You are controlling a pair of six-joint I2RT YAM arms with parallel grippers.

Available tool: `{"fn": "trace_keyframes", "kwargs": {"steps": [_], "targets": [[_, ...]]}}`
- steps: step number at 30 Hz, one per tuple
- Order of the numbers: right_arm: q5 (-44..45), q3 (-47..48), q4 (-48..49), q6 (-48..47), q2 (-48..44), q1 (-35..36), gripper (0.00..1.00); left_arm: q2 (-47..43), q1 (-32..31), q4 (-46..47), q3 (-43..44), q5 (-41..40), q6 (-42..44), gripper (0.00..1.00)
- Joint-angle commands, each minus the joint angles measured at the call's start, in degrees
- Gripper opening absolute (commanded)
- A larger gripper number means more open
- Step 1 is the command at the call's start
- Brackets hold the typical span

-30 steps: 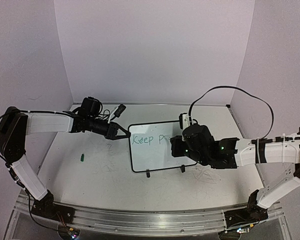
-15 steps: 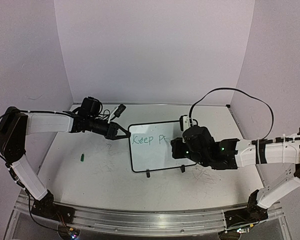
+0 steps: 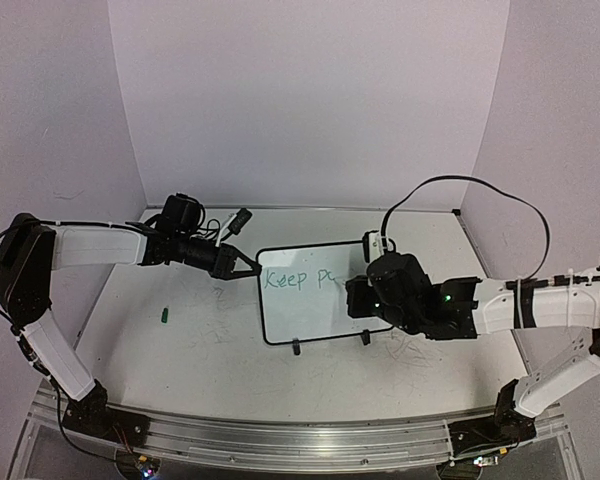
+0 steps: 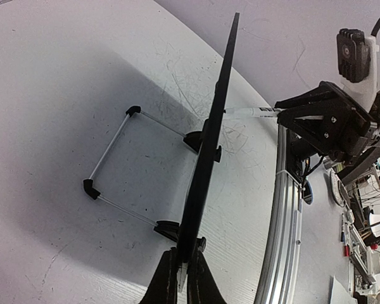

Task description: Write a sentence on the whiteboard

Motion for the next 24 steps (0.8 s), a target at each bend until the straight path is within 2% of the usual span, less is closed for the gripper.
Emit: {"fn": "trace_keyframes", "kwargs": {"steps": [1,11,24], "targets": [[4.0,3.5,0.3,-1.4,-0.1,-0.2,0.00,-1.9,-0.2,-1.4,1.0,1.2,0.2,0.00],[3.8,4.6,0.8,-2.5,1.2,-0.8,0.00,-2.1,-0.2,-1.4,0.9,1.3,0.2,0.00],[1.3,1.4,-0.2,0.2,-0.3,-0.7,0.00,-1.7,-0.2,-1.4,1.0,1.3,0.2,0.00]]}}
